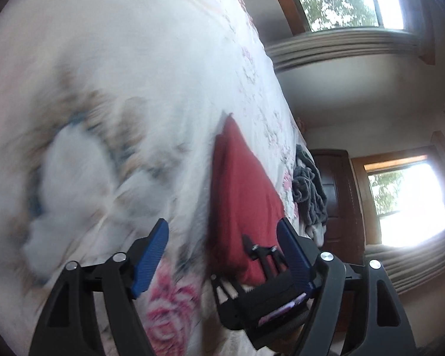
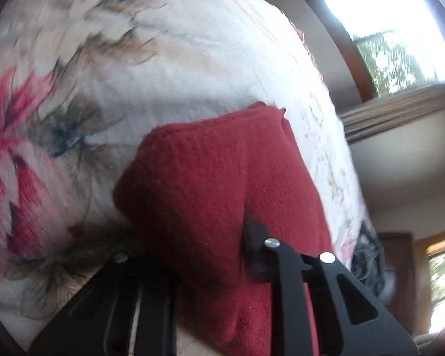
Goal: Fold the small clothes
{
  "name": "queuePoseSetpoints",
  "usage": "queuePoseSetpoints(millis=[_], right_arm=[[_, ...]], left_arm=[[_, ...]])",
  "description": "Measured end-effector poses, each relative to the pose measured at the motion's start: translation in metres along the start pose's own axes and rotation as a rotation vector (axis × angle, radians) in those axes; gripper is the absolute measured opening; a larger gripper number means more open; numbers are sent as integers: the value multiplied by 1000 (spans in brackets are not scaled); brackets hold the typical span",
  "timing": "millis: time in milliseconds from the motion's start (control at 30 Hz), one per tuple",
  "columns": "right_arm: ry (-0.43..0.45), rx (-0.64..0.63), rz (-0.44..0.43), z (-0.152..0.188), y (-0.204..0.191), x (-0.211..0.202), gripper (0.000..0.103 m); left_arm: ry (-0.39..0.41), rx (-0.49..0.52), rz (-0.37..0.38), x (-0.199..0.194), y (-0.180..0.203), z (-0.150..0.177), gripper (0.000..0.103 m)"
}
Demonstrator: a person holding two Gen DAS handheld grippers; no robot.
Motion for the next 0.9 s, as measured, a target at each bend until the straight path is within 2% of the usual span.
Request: queuePoseSetpoints(millis=[167, 233, 267, 333, 400, 467, 700, 767, 833, 900], right_arm=[[4, 76, -40, -9, 16, -4, 15], [7, 114, -55, -13, 24, -6, 15], [9, 126, -59, -14, 27, -6, 15], [12, 155, -71, -18, 36, -6, 15], [19, 181, -79, -22, 46, -5, 15], [24, 199, -89, -23, 51, -8, 15], [37, 236, -112, -21, 54, -14, 15], [40, 249, -120, -22, 55, -14, 15], [42, 264, -127, -22, 56, -13, 15], [43, 277, -134, -22, 57, -13, 15]], left_arm=[[-157, -50, 67, 60, 12, -30, 82], [-250, -58, 33, 94, 8, -36, 82], [-324, -50, 43, 115, 12, -36, 82], [-392, -36, 12, 138, 11, -35, 82], [-436, -6, -42, 161, 9, -37, 82], [-480, 16, -64, 181, 10, -39, 82], [-555, 83, -96, 218, 20, -38, 78], [-581, 94, -131, 222, 17, -38, 71], [-602, 103, -167, 225, 15, -39, 49], [-623, 112, -194, 227, 11, -40, 37]])
Point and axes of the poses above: each gripper's, at about its wrist camera, not at the fingertips, and x roughly the way its jaws point, y to its right, z to its underside, the point moved 10 cm from there along x, roughly the way its jaws point, and after that the axes turned 6 degrees about x, right-handed, at the moved point
